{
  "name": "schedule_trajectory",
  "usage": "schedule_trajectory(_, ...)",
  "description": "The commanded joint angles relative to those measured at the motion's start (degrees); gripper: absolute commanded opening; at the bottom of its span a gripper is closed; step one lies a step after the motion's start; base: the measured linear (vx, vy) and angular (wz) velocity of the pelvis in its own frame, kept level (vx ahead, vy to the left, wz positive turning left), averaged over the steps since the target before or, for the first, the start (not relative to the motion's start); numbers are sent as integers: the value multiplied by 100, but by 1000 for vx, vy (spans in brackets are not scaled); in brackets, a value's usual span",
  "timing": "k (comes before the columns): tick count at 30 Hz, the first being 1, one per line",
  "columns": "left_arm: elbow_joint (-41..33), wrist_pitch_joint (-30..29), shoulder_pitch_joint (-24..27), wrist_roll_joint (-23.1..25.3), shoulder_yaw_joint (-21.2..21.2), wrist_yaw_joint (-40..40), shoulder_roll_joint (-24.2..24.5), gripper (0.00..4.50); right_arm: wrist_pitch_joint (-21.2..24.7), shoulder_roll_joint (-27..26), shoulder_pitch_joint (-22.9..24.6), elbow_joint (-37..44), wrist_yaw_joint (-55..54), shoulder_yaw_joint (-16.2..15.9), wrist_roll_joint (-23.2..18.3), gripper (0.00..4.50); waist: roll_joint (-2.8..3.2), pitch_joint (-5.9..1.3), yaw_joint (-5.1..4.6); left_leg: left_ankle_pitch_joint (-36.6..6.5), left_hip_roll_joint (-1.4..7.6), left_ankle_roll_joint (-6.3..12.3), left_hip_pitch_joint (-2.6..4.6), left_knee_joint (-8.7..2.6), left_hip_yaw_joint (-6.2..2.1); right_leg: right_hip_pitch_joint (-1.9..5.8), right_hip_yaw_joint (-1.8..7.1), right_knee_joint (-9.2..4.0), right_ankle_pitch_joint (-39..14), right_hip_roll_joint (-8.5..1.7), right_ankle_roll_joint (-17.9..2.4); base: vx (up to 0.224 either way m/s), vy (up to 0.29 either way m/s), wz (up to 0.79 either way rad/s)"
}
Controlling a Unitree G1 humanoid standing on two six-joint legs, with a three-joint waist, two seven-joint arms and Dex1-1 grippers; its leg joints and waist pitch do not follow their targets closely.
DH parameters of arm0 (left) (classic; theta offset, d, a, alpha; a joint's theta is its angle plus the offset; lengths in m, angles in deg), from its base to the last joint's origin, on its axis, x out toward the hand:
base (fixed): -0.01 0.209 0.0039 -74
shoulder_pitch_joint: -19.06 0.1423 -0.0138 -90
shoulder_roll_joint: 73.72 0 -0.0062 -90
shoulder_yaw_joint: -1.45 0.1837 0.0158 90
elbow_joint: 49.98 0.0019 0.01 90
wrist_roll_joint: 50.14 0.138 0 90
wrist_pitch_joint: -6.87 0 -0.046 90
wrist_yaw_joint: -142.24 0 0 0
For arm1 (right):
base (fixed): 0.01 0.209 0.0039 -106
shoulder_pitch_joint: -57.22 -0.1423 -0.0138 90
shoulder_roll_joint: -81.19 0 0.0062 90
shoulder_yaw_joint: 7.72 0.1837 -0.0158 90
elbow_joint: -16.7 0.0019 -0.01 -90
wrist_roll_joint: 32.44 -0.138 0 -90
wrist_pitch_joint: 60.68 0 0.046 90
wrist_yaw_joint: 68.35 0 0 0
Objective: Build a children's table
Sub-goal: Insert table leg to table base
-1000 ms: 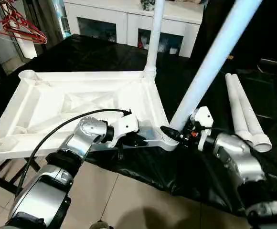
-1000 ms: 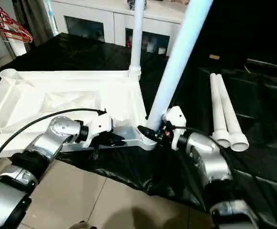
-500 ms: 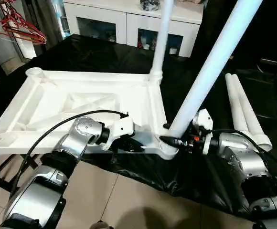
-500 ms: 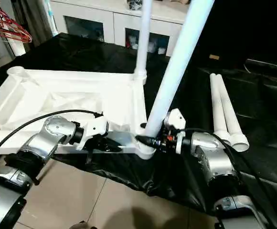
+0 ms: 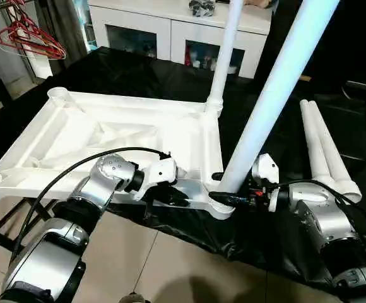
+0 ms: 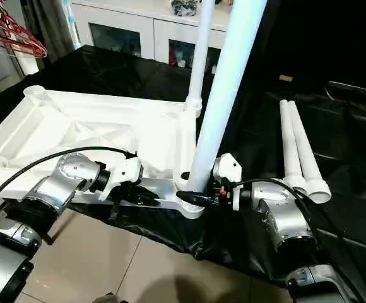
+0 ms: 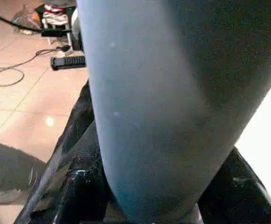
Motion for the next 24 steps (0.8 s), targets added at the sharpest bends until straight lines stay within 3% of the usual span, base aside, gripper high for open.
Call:
schedule_trajectory(1, -27, 89, -141, 42, 3, 19, 67, 0, 120, 27, 350, -365, 321, -539, 487, 197, 19, -297, -11, -1633, 329, 118, 74, -469, -159, 244, 340, -459, -1470, -456, -1124, 0, 0, 0)
schedule_trajectory(4, 17, 91, -183, 55, -2, 43, 47, 0, 127, -21, 282, -505, 219, -469, 473, 197, 22, -290, -10, -1659, 329, 124, 78, -472, -158, 240, 339, -474, -1570, -462, -1116, 0, 0, 0)
schedule_trajectory(6, 69, 71, -231, 39, -73, 218, -26, 0, 154, -191, 155, -722, -260, -246, 406, 197, 19, -269, -25, -1784, 333, 87, 89, -487, -160, 221, 341, -499, -1762, -464, -1093, 0, 0, 0)
schedule_trajectory(9, 100, 56, -254, 34, -124, 367, -76, 0, 144, -282, 87, -814, -585, -137, 410, 197, 19, -198, -66, -2385, 321, -59, 171, -518, -206, 172, 329, -632, -2963, -502, -797, 0, 0, 0)
schedule_trajectory(10, 211, -51, -348, 104, -205, 849, -202, 0, 110, -442, -58, -1062, -1354, 8, 528, 197, -6, -189, -85, -2546, 319, -95, 210, -517, -230, 149, 322, -689, -3413, -522, -646, 0, 0, 0)
schedule_trajectory(12, 320, -185, -454, 154, -296, 1345, -343, 0, 88, -602, -197, -1317, -2094, 124, 655, 197, 17, -179, -156, -2701, 292, -242, 258, -503, -278, 102, 271, -747, -3904, -536, -484, -29, -2, -1)
schedule_trajectory(13, 352, -233, -488, 160, -330, 1498, -390, 0, 93, -652, -236, -1389, -2293, 157, 680, 197, 13, -183, -223, -2758, 284, -266, 239, -503, -310, 128, 222, -778, -4022, -534, -377, -57, -3, -3)
schedule_trajectory(14, 375, -323, -531, 148, -381, 1693, -471, 0, 103, -739, -287, -1490, -2567, 210, 700, 197, -16, -191, -250, -2719, 295, -242, 193, -518, -331, 175, 192, -779, -3969, -547, -326, -60, 16, -9)
schedule_trajectory(16, 402, -515, -617, 248, -404, 2256, -677, 0, 203, -976, -475, -1815, -3329, 320, 767, 197, 39, -212, -282, -2674, 329, -251, 166, -561, -351, 198, 190, -768, -3557, -553, -450, 0, 0, 0)
schedule_trajectory(18, 397, -698, -651, 314, -412, 2666, -864, 0, 376, -1143, -654, -2103, -3895, 367, 825, 196, 53, -205, -349, -2789, 342, -318, 155, -601, -364, 206, 176, -731, -3140, -513, -602, 0, 0, 0)
schedule_trajectory(21, 417, -894, -682, 307, -492, 3202, -1212, 0, 620, -1401, -946, -2556, -4505, 506, 742, 196, 54, -189, -349, -2956, 306, -279, 217, -572, -327, 144, 194, -779, -3090, -517, -672, 0, 0, 0)
schedule_trajectory(24, 396, -906, -642, 352, -449, 3399, -1435, 0, 711, -1631, -1196, -2931, -4910, 722, 589, 196, 37, -195, -342, -2824, 298, -218, 217, -566, -313, 140, 227, -775, -3012, -526, -711, 0, 0, 0)
